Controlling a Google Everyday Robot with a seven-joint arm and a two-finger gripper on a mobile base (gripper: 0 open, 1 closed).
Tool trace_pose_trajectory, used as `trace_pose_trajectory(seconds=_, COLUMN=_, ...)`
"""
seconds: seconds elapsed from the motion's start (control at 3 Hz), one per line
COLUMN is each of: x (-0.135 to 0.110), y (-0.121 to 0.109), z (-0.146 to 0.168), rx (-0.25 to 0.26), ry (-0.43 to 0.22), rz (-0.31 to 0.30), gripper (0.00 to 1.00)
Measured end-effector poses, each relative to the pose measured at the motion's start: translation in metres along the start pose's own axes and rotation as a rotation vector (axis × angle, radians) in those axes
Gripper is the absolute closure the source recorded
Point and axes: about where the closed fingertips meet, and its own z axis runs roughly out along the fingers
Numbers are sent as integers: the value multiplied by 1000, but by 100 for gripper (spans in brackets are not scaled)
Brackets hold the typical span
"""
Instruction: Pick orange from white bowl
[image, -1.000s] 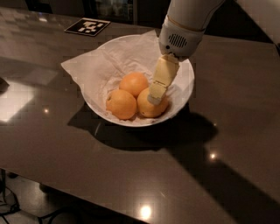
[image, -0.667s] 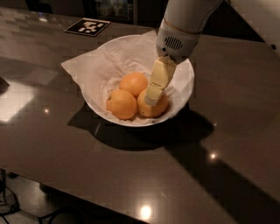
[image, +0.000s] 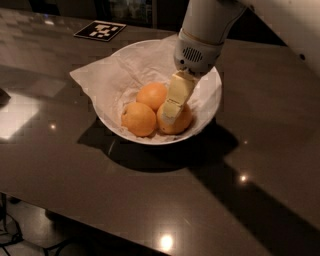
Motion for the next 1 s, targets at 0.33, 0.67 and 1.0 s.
trace_pose_trajectory(seconds=0.33, x=-2, y=-1, z=6, rx=-9, ry=9, rz=0, gripper=18)
trace_pose_trajectory(seconds=0.67, x=-5, y=-2, z=11, rx=-17, ry=17, rz=-5, gripper=21)
trace_pose_trajectory(seconds=1.0, x=-6, y=-4, z=15, rx=-28, ry=17, rz=-4, gripper=21)
